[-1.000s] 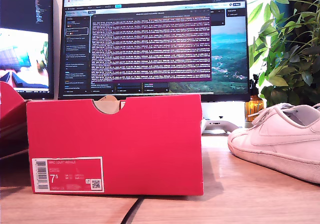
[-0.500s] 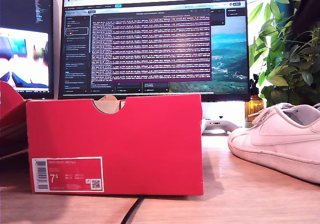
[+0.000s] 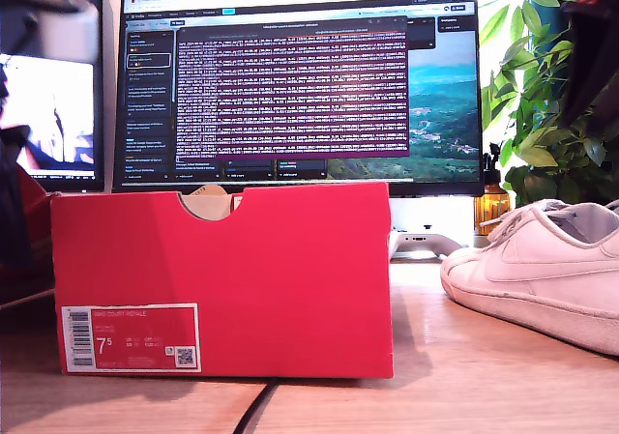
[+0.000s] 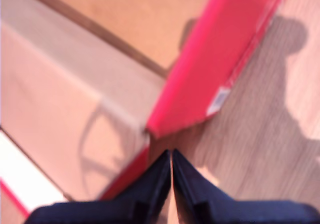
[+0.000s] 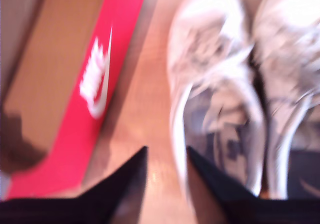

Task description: Pack the white shoes by picking the first shoe and placing it inside the red shoebox, left side, then picking and rotating the second shoe and placing it in the shoebox

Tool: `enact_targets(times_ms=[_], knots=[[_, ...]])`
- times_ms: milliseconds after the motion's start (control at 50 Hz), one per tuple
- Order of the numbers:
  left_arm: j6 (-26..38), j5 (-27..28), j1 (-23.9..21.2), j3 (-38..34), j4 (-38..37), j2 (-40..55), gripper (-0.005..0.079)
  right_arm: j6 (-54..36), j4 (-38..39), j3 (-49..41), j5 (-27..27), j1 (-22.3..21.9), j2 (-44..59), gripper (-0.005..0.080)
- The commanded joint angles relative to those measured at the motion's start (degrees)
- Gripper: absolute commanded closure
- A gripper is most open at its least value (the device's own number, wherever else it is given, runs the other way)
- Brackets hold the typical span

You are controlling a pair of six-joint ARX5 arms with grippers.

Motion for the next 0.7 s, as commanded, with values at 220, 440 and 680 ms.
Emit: enact_targets(times_ms=[220,440,680], knots=[[0.09,0.76,0.07,0.11,4.04,1.53,0.0762,-4.74,-2.21,0.63,4.7,1.99,9.68,0.0467],[0.04,1.57,0.07,0.11,4.7,1.53,0.0762,-7.04,-2.05,0.63,5.97,1.99,15.26,0.0467],[-0.37,1.62,0.07,0.11,4.55,1.53,0.0762,-7.5,-2.23,0.63,5.81,3.28,19.61,0.0467]])
